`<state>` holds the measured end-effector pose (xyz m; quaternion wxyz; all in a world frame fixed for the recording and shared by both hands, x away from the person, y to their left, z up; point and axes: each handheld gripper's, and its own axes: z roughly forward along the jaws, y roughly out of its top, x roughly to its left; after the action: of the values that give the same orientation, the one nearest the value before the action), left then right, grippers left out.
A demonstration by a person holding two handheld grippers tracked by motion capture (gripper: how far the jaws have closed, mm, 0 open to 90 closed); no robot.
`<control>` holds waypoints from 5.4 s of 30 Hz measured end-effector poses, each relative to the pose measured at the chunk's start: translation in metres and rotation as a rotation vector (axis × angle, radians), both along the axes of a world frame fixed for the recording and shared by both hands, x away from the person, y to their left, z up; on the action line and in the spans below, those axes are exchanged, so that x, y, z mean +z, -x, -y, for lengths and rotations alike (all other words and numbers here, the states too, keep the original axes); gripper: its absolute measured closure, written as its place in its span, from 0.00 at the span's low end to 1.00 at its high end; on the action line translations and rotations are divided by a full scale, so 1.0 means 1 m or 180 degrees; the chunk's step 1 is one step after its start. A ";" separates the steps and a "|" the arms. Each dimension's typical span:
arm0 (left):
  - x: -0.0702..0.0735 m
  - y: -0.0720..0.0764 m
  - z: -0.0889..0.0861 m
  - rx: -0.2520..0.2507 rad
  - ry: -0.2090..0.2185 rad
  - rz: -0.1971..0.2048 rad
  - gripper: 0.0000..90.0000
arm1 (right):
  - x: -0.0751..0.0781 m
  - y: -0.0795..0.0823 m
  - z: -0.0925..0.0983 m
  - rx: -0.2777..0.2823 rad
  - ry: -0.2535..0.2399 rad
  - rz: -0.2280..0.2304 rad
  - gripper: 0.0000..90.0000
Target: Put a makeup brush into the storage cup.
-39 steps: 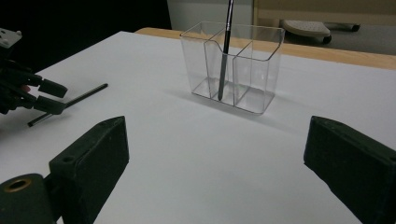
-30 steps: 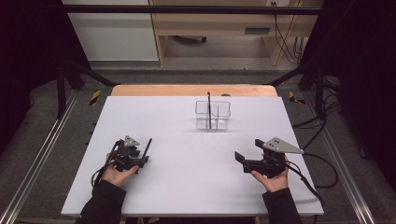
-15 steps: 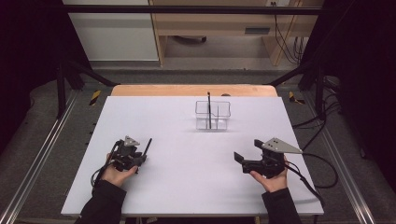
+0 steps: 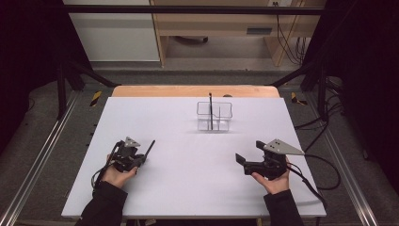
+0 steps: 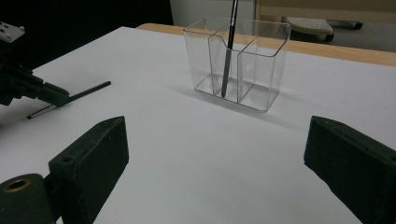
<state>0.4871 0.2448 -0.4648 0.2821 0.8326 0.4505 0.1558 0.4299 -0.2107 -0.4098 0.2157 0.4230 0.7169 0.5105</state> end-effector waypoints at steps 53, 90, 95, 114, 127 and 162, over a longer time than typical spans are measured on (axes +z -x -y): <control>0.013 -0.025 0.014 -0.0509 -0.0396 -0.0529 0.79 | 0.002 -0.002 0.000 0.0009 0.0001 -0.0051 0.08; 0.028 -0.017 0.017 -0.0659 -0.0496 -0.0470 0.93 | 0.000 -0.002 -0.001 0.0053 0.0063 -0.0104 0.07; 0.041 -0.010 0.018 -0.0740 -0.0380 -0.0350 0.93 | 0.001 -0.002 -0.001 0.0048 0.0058 -0.0095 0.08; 0.068 0.015 0.046 -0.1162 -0.0116 -0.0069 0.93 | 0.004 -0.001 -0.006 0.0114 0.0152 -0.0098 0.08; 0.071 0.024 0.062 -0.1445 0.0041 -0.0062 0.93 | 0.004 -0.001 -0.017 0.0242 0.0308 -0.0126 0.08; 0.064 0.031 0.092 -0.1935 0.0044 -0.0102 0.93 | 0.033 -0.002 -0.066 0.0868 0.1101 -0.0004 0.08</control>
<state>0.4559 0.1524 -0.4006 0.3143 0.9297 0.1860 0.0480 0.4315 -0.1443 -0.3767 0.2136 0.2791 0.8445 0.4042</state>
